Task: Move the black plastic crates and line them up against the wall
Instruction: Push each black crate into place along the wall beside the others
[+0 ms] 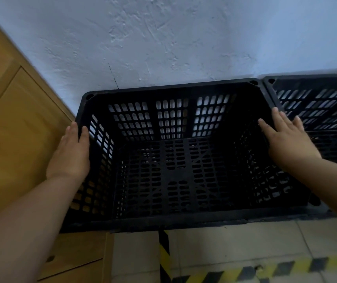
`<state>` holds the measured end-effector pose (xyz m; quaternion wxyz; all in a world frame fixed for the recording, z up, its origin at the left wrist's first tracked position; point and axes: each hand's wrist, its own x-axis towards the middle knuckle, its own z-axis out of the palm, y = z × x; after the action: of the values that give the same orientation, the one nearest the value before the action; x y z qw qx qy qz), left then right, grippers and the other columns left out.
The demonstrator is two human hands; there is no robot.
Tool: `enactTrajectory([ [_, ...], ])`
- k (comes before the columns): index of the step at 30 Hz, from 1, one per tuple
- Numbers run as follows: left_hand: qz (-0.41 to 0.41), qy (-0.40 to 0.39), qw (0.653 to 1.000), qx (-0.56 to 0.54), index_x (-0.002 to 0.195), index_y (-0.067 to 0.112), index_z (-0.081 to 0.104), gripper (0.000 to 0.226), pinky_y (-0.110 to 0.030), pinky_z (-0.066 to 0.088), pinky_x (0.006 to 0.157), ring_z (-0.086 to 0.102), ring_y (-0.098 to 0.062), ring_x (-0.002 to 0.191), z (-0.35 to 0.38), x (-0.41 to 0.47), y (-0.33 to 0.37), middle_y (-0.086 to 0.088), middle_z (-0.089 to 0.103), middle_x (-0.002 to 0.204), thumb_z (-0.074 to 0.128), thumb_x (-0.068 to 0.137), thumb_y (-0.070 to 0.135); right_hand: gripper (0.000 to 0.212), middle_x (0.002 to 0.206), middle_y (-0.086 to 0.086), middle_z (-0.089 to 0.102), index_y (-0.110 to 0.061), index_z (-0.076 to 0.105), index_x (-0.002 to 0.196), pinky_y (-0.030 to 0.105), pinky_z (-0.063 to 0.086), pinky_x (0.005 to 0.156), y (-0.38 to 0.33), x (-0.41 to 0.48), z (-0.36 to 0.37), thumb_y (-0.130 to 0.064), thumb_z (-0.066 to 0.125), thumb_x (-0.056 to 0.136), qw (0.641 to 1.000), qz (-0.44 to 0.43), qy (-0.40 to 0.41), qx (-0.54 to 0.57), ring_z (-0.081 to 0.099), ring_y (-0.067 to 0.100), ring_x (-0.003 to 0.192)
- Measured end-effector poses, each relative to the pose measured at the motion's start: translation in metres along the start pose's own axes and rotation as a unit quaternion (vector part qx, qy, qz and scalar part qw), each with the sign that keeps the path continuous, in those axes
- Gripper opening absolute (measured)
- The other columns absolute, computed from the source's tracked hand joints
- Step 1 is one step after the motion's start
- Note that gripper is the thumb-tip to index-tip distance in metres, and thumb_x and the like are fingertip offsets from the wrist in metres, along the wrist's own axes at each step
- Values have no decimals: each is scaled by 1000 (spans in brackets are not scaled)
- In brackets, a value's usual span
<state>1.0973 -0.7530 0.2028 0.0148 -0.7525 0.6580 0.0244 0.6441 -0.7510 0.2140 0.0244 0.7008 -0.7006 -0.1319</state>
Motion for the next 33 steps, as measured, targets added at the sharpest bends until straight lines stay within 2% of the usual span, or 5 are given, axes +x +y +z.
enactTrajectory([
  [17,9,-17,1000,15,146,8,3,83,-38,11,118,-3,-27,145,0,2,-9,-15,-8,156,55,83,-4,81,157,14,-19,-17,-3,150,45,-6,117,-11,-13,-3,1,46,89,999,31,-13,42,-13,27,146],
  [25,17,-14,1000,19,146,7,-3,85,-35,7,119,-3,-26,145,-3,4,-7,-14,-9,156,53,83,-6,79,156,15,-21,-17,-1,150,47,-8,116,-12,-14,-3,2,45,89,999,32,-14,35,-16,28,145],
  [33,14,-6,999,42,146,9,-4,88,-35,10,118,0,-26,145,-4,4,-5,-13,-8,157,56,83,-1,79,155,16,-21,-18,1,150,48,-8,116,-12,-2,-5,-2,47,89,1000,20,-22,9,-16,29,145],
])
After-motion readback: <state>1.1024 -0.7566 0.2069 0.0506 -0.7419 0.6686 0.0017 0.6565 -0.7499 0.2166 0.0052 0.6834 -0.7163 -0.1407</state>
